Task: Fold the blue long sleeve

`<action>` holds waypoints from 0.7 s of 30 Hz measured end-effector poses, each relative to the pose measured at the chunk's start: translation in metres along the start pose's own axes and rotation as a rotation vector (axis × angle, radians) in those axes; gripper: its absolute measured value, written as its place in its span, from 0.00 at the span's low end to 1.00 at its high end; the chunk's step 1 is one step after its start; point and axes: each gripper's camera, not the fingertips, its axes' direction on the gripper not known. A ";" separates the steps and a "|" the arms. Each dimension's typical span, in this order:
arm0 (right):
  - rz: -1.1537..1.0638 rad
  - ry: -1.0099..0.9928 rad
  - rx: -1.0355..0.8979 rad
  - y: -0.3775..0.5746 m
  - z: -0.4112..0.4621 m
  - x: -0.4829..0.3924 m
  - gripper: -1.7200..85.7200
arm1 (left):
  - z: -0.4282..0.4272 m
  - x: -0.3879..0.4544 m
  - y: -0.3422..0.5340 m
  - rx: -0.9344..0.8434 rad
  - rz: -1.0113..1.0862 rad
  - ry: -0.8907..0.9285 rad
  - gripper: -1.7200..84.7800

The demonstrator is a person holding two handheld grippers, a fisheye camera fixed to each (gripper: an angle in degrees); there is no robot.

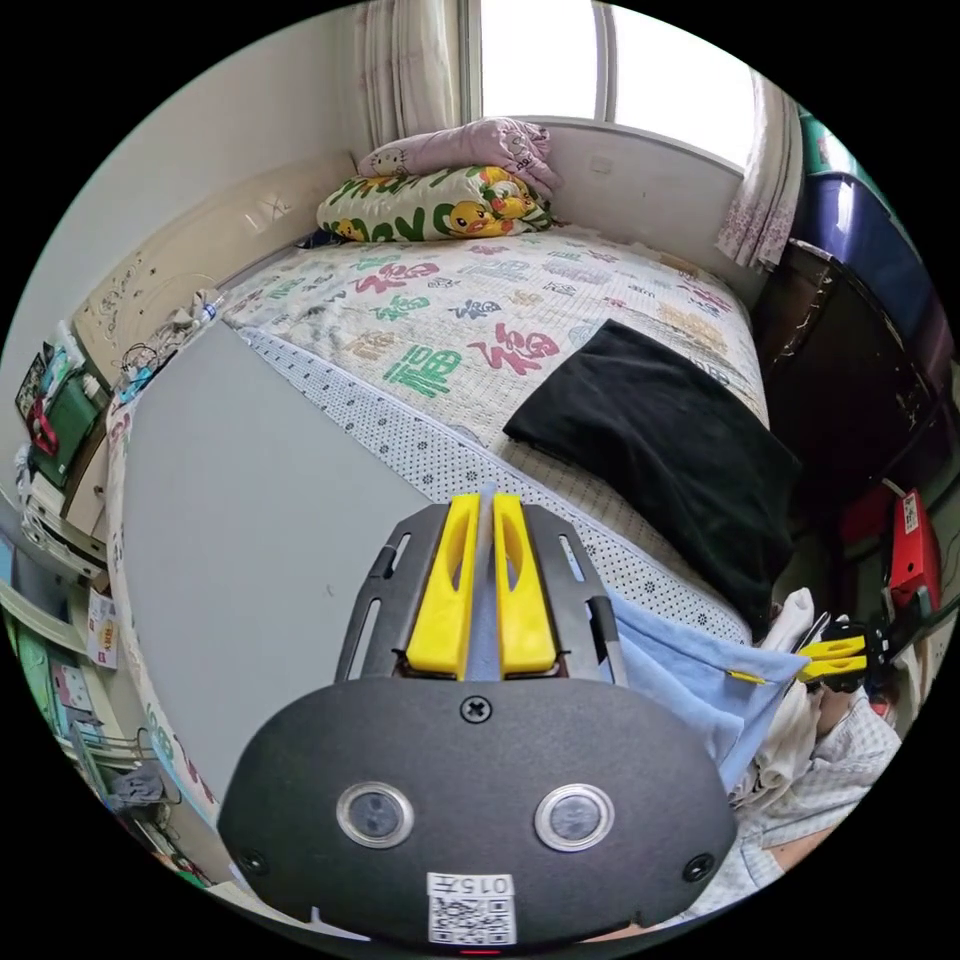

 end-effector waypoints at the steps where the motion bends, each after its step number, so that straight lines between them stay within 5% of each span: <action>1: 0.000 0.008 0.015 0.001 -0.003 -0.001 0.03 | -0.006 0.004 -0.001 0.011 0.001 -0.016 0.04; 7: 0.024 0.174 0.163 0.009 -0.043 -0.002 0.02 | -0.066 0.035 0.013 0.227 -0.033 0.025 0.04; 12: 0.066 0.257 0.389 0.020 -0.116 -0.015 0.02 | -0.126 0.042 0.051 0.482 -0.085 0.308 0.03; 16: -0.147 -0.105 0.372 0.012 -0.120 -0.067 0.02 | -0.154 0.016 0.103 0.548 -0.114 0.399 0.03; 21: -0.463 -0.517 0.060 -0.009 -0.024 -0.183 0.02 | -0.190 -0.056 0.251 0.658 -0.176 0.501 0.03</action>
